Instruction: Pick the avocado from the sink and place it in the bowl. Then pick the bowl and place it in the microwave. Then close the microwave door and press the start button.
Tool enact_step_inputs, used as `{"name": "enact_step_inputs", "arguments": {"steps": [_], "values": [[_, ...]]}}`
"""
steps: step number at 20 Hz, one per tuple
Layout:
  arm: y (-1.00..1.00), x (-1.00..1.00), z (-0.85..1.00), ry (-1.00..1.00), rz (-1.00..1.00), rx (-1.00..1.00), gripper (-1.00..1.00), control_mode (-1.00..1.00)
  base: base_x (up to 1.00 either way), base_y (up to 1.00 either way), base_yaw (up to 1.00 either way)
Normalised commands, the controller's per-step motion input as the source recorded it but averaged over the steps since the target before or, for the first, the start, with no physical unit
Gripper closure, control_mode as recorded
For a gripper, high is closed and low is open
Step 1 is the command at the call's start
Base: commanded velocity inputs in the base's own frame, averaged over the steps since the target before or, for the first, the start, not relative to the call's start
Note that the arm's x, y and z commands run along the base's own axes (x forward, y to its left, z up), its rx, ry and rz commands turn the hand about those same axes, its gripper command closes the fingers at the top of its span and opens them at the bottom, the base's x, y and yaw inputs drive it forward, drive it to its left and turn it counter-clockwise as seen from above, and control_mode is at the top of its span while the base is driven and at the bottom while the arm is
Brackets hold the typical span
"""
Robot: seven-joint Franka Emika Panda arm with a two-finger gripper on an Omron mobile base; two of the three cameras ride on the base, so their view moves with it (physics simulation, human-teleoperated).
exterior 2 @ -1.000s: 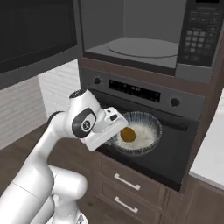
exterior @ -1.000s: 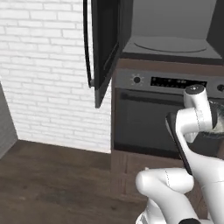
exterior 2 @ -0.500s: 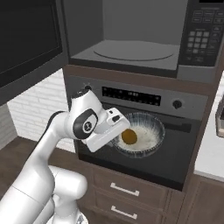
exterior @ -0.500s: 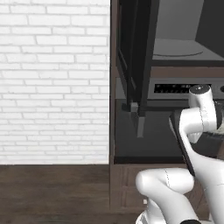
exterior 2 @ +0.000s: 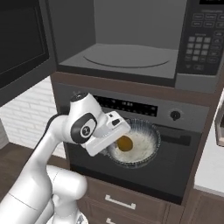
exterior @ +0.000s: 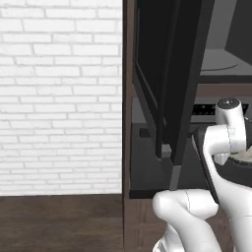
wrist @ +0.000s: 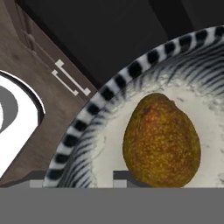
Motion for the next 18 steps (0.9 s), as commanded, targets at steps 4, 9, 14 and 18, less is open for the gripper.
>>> {"name": "enact_step_inputs", "arguments": {"steps": [4,9,14,18], "values": [[0.0,0.0,0.0,0.0,0.0,0.0,1.0,1.0,0.19,-0.05,0.0],[0.0,0.0,0.0,0.0,0.0,0.0,1.0,1.0,0.0,-0.01,0.0],[-0.1,-0.59,0.03,-0.13,0.0,0.02,1.0,-1.0,-0.15,-0.03,0.0],[-0.04,-0.76,0.64,-0.17,0.12,0.01,1.0,-1.0,0.0,0.0,0.0]]}}
